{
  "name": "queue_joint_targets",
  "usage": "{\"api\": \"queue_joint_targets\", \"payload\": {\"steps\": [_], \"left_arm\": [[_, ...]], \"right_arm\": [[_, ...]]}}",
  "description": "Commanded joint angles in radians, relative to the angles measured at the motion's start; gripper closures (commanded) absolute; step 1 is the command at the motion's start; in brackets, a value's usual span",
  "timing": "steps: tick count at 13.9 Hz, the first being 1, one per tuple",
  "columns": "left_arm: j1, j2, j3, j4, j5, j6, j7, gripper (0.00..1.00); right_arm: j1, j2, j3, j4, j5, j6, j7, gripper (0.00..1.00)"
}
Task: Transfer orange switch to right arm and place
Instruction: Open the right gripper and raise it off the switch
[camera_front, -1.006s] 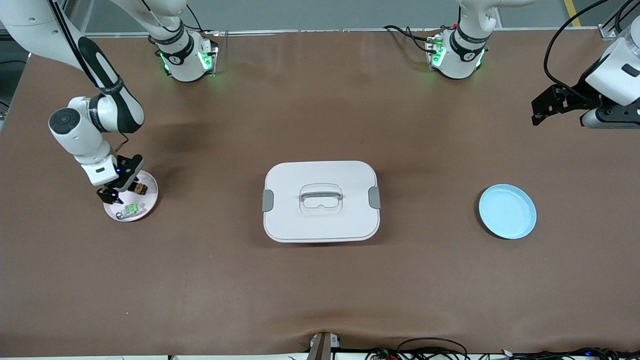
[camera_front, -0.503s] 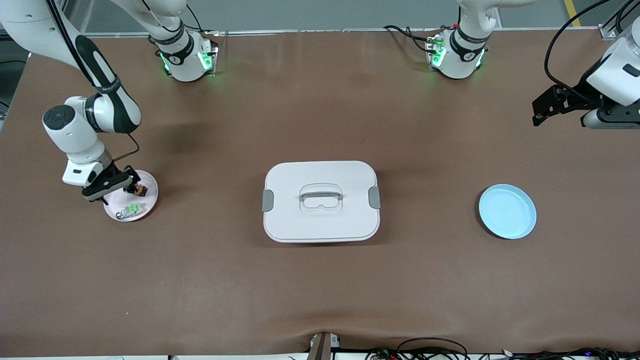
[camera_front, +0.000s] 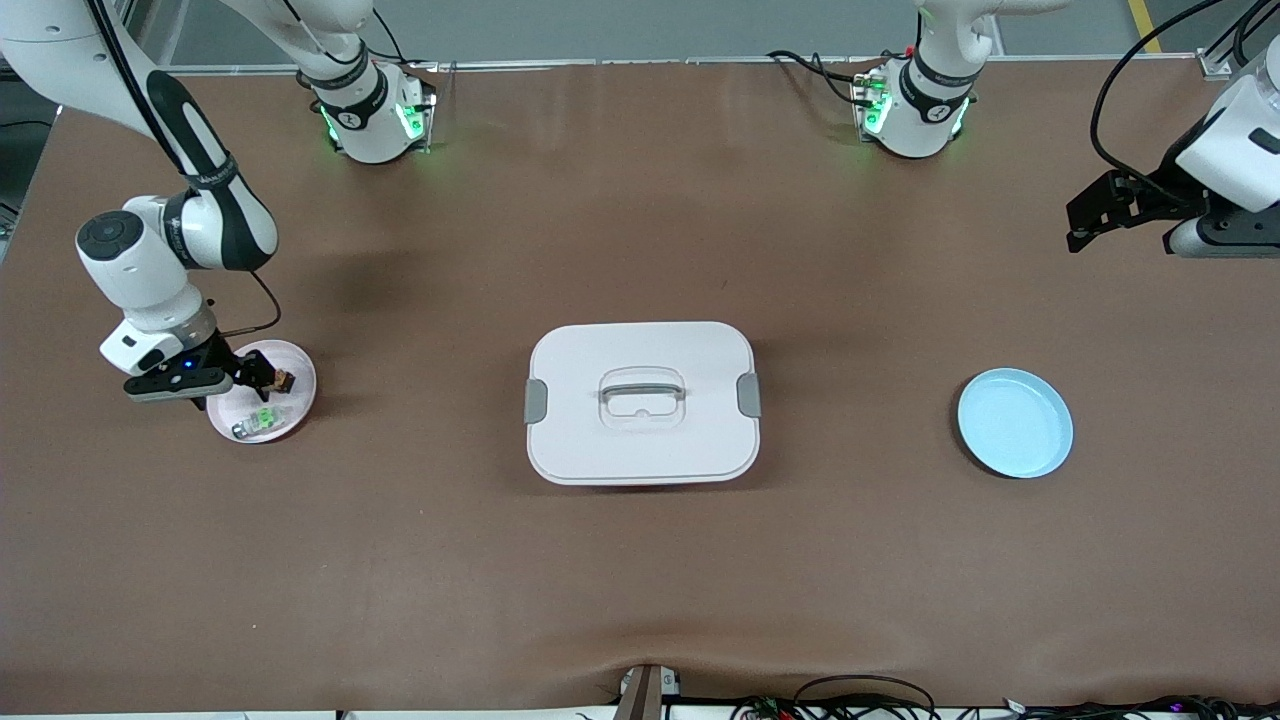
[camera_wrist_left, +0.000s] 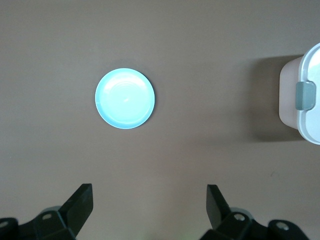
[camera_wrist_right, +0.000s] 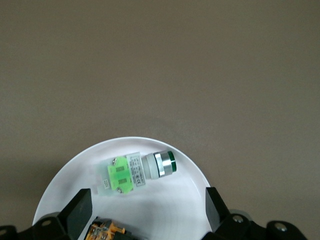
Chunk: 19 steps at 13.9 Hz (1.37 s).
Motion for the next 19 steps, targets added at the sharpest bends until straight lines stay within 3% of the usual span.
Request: {"api": "queue_joint_targets", "payload": {"steps": [1,4,9,12,15,17,19], "left_arm": [[0.002,-0.001,-0.001,0.005,-0.006,0.004,0.021,0.00],[0.002,-0.002,-0.001,0.005,-0.006,0.004,0.021,0.00],[0.002,-0.007,-0.003,0.004,-0.004,0.003,0.021,0.00],[0.002,-0.024,-0.004,-0.001,-0.004,-0.008,0.021,0.00],[0.002,-0.010,-0.003,0.005,-0.004,-0.003,0.021,0.00],[0.000,-0.010,-0.003,0.007,-0.003,-0.003,0.020,0.00],[0.002,-0.010,-0.003,0.004,-0.003,-0.003,0.020,0.00]], "right_arm": [[-0.014,-0.021,0.019,0.021,-0.017,-0.017,0.030,0.00],[-0.011,-0.032,0.022,0.079,-0.013,-0.105,0.027,0.00],[0.023,-0.063,0.030,0.245,0.009,-0.488,0.022,0.00],[0.049,-0.058,0.028,0.423,0.124,-0.771,0.028,0.00],[0.066,-0.054,0.027,0.517,0.292,-0.865,0.030,0.00],[0.075,-0.054,0.028,0.547,0.299,-0.869,0.028,0.00],[0.106,-0.054,0.028,0.613,0.301,-0.966,0.043,0.00]]}}
